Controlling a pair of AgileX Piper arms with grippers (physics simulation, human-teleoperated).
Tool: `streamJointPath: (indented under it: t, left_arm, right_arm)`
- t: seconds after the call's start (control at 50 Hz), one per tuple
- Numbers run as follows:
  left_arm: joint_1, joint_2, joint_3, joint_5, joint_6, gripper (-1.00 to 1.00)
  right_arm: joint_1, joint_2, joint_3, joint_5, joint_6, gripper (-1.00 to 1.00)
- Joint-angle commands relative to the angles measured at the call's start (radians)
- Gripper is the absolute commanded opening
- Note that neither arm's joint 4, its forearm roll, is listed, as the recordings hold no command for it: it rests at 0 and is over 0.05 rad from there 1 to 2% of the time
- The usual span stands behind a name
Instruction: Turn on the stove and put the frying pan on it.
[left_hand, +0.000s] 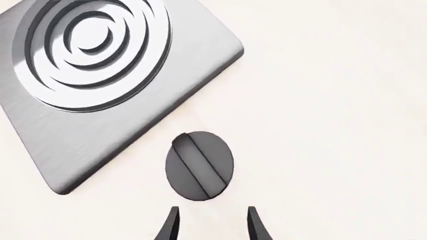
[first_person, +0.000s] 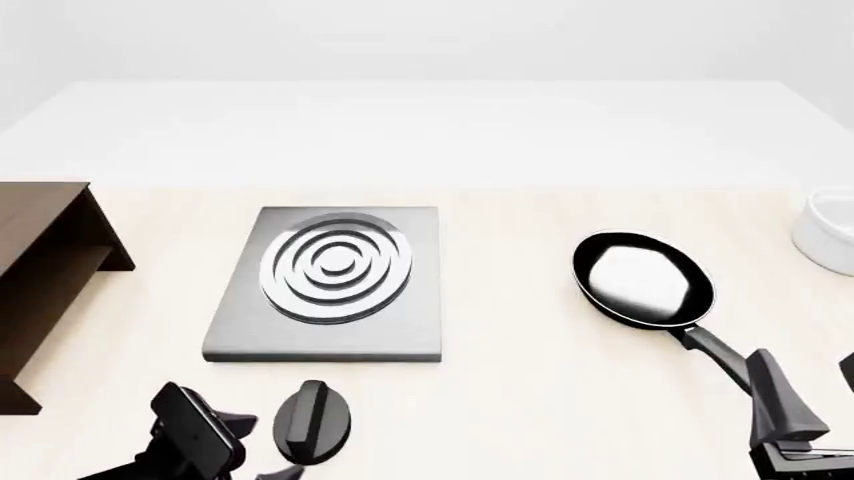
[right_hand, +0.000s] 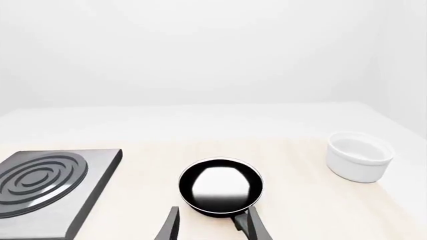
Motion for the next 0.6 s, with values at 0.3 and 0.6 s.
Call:
streamJointPath:
  t: [0.3,0.6]
  left_arm:
    - [-0.047,0.183,0.029,-0.182,-0.014,1.0]
    - [-0.066,0.255,0.031,-0.248,-0.014,1.0]
  right_arm:
    - [-0.001,0.015,0.001,-0.016,-0.001,1.0]
    - [-0.001,0.012,0.001,-0.014,0.0,1.0]
